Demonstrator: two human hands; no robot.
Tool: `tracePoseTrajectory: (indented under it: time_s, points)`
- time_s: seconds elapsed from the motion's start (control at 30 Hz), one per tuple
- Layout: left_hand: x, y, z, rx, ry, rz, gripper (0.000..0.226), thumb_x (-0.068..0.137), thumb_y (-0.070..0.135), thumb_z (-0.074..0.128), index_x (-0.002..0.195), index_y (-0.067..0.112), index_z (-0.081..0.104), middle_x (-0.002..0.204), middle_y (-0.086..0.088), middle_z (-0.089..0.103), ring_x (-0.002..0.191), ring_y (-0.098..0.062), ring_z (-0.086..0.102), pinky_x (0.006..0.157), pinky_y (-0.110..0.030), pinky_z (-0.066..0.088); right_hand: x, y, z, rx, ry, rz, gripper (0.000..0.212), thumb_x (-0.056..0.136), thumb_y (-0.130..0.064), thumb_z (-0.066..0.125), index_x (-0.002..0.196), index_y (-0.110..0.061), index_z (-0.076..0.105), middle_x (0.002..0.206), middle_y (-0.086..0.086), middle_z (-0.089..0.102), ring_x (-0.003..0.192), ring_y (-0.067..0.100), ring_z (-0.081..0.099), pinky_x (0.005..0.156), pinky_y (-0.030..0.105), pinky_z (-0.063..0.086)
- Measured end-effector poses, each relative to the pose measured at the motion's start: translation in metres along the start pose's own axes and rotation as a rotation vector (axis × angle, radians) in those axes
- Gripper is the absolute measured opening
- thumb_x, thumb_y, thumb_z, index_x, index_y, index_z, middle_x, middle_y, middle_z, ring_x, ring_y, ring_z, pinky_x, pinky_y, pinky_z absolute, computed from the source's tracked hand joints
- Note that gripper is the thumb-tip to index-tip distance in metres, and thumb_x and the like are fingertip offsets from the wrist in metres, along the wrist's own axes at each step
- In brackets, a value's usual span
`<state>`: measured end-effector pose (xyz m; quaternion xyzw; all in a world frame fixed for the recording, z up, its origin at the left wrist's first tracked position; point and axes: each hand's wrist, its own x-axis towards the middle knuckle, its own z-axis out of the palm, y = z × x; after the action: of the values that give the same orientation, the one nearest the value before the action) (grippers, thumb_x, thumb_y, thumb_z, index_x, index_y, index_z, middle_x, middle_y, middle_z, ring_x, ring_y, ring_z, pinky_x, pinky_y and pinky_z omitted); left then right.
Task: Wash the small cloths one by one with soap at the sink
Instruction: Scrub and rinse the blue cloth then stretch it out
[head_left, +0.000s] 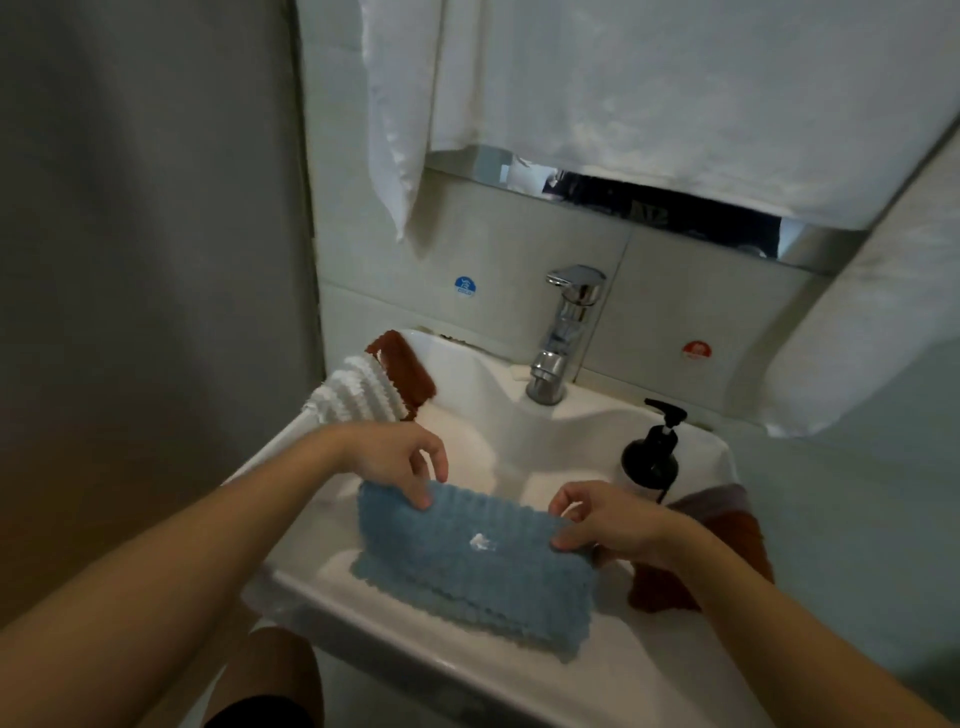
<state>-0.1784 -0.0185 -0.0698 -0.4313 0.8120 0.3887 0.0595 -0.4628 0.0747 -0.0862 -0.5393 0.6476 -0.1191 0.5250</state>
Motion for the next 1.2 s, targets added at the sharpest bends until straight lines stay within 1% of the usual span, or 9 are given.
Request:
tracePoseTrajectory:
  time_s: [0.07,0.17,0.3,0.37,0.47,0.67,0.93,1.07,1.2]
  points:
    - [0.020,-0.003,0.017,0.064,0.099,-0.005,0.035,0.077,0.027,0.082,0.103,0.031,0.059,0.097,0.006,0.062,0.084,-0.009,0.059,0.075,-0.021,0.050,0.005,0.009,0.005,-0.208,0.176,0.001,0.026,0.084,-0.015,0.074,0.104,-0.014,0.058,0.097,0.005,0.064,0.077,0.013,0.062,0.060,0.023,0.053]
    - [0.033,-0.004,0.032,0.151,0.201,-0.017,0.045,0.077,0.028,0.082,0.112,0.032,0.055,0.116,0.007,0.059,0.100,-0.013,0.057,0.089,-0.030,0.051,0.011,0.016,0.011,-0.621,0.381,-0.059,0.029,0.091,-0.025,0.063,0.115,-0.014,0.051,0.110,0.005,0.060,0.094,0.020,0.058,0.079,0.032,0.054]
    - [0.030,-0.002,0.032,0.387,0.254,0.033,0.053,0.074,0.040,0.081,0.120,0.032,0.057,0.118,0.008,0.052,0.108,-0.015,0.046,0.093,-0.033,0.044,0.008,0.013,0.029,-0.960,0.414,-0.135,0.047,0.089,-0.047,0.059,0.125,-0.019,0.051,0.123,0.005,0.049,0.113,0.025,0.046,0.090,0.039,0.047]
    - [0.028,-0.008,0.033,0.366,0.158,0.004,0.055,0.071,0.041,0.083,0.119,0.032,0.059,0.115,0.008,0.052,0.104,-0.014,0.049,0.089,-0.030,0.045,0.007,0.014,0.040,-0.988,0.308,-0.110,0.061,0.083,-0.058,0.061,0.129,-0.020,0.049,0.123,0.004,0.045,0.114,0.026,0.042,0.089,0.040,0.044]
    - [0.026,-0.016,0.039,0.383,0.020,-0.012,0.069,0.069,0.038,0.085,0.129,0.032,0.053,0.114,0.010,0.046,0.108,-0.014,0.047,0.089,-0.027,0.043,0.008,0.021,0.046,-1.017,0.244,-0.073,0.073,0.079,-0.062,0.063,0.136,-0.022,0.043,0.126,0.004,0.042,0.116,0.026,0.039,0.089,0.041,0.043]
    - [0.029,-0.015,0.036,0.579,0.078,0.030,0.076,0.077,0.045,0.077,0.142,0.029,0.042,0.132,0.001,0.044,0.119,-0.018,0.042,0.099,-0.036,0.041,0.012,0.020,0.038,-1.015,0.319,-0.083,0.072,0.082,-0.064,0.059,0.139,-0.024,0.041,0.129,0.004,0.042,0.117,0.026,0.039,0.092,0.040,0.044]
    - [0.030,-0.014,0.037,0.587,0.085,0.003,0.078,0.077,0.045,0.077,0.143,0.031,0.038,0.135,0.001,0.043,0.121,-0.019,0.041,0.099,-0.035,0.041,0.012,0.024,0.034,-0.890,0.310,-0.091,0.079,0.079,-0.062,0.065,0.143,-0.025,0.038,0.131,0.002,0.039,0.120,0.025,0.036,0.098,0.041,0.042]
    - [0.027,-0.008,0.034,0.348,0.191,0.007,0.085,0.070,0.040,0.085,0.141,0.031,0.039,0.133,0.005,0.047,0.118,-0.015,0.045,0.100,-0.032,0.042,0.011,0.023,0.033,-0.878,0.318,-0.088,0.077,0.079,-0.060,0.066,0.141,-0.024,0.039,0.128,0.002,0.041,0.118,0.024,0.038,0.097,0.040,0.043]
    - [0.014,0.036,0.007,-0.086,0.507,0.201,0.066,0.083,0.030,0.076,0.140,0.030,0.044,0.131,0.008,0.051,0.118,-0.010,0.049,0.099,-0.030,0.045,0.013,0.022,0.032,-0.899,0.331,-0.071,0.077,0.075,-0.063,0.066,0.137,-0.024,0.044,0.124,0.002,0.042,0.115,0.024,0.039,0.092,0.039,0.044]
